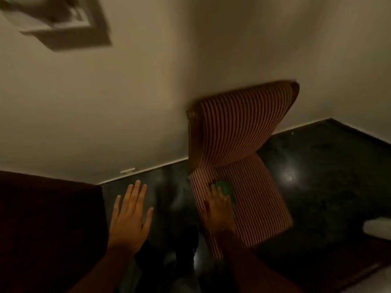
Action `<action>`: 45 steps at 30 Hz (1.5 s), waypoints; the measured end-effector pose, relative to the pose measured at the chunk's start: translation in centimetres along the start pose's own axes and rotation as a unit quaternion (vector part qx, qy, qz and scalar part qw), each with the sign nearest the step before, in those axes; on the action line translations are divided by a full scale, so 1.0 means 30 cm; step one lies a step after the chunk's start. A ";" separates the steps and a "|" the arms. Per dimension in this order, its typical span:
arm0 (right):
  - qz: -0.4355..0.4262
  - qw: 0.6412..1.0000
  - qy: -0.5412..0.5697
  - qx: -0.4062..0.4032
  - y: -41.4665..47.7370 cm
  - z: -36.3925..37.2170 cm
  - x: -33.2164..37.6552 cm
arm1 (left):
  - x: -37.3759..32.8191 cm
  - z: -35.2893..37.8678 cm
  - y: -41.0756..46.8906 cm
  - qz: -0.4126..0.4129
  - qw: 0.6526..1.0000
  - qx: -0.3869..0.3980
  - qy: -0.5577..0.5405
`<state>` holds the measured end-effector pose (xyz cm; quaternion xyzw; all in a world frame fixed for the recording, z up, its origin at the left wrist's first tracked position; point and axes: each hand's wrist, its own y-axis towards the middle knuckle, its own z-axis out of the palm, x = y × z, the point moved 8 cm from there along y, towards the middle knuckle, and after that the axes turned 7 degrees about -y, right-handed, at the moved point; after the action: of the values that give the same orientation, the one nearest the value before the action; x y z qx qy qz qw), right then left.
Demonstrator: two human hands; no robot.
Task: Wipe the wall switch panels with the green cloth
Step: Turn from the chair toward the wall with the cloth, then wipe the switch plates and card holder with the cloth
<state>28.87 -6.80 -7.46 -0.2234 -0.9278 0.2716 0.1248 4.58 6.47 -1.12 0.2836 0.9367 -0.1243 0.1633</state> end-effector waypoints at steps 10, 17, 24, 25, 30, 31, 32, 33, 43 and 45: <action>0.021 0.994 -0.060 0.092 0.312 0.255 -0.214 | -0.029 0.339 0.067 -0.008 0.998 0.066 0.011; -0.015 0.995 -0.042 0.084 0.383 0.291 -0.283 | -0.028 0.419 0.098 -0.014 0.994 0.110 0.015; -0.033 0.998 0.047 0.016 0.347 0.143 -0.195 | -0.015 0.218 0.120 -0.020 0.998 0.046 0.047; -0.056 0.996 0.071 -0.024 0.323 0.091 -0.151 | -0.017 0.176 0.122 -0.019 0.998 0.034 0.057; -0.266 0.945 0.015 -0.188 0.169 -0.218 0.194 | -0.016 -0.182 0.158 0.009 0.993 -0.033 0.116; -0.294 0.930 0.026 -0.217 0.141 -0.298 0.265 | -0.011 -0.276 0.169 0.009 0.991 -0.052 0.123; -0.322 0.911 0.033 -0.255 0.109 -0.400 0.342 | -0.004 -0.380 0.181 0.006 0.989 -0.080 0.122; -0.346 0.890 0.037 -0.295 0.068 -0.505 0.420 | 0.008 -0.484 0.192 0.000 0.986 -0.113 0.120; -0.460 0.707 0.099 -0.528 -0.330 -1.259 0.920 | 0.044 -1.513 0.174 0.015 0.872 -0.480 0.094; -0.451 0.694 0.144 -0.542 -0.393 -1.332 0.984 | 0.046 -1.673 0.154 0.034 0.842 -0.532 0.085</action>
<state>13.24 16.48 35.21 0.1566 -0.8742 -0.4025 0.2221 -5.69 27.22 43.66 0.1939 0.8587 0.4237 0.2133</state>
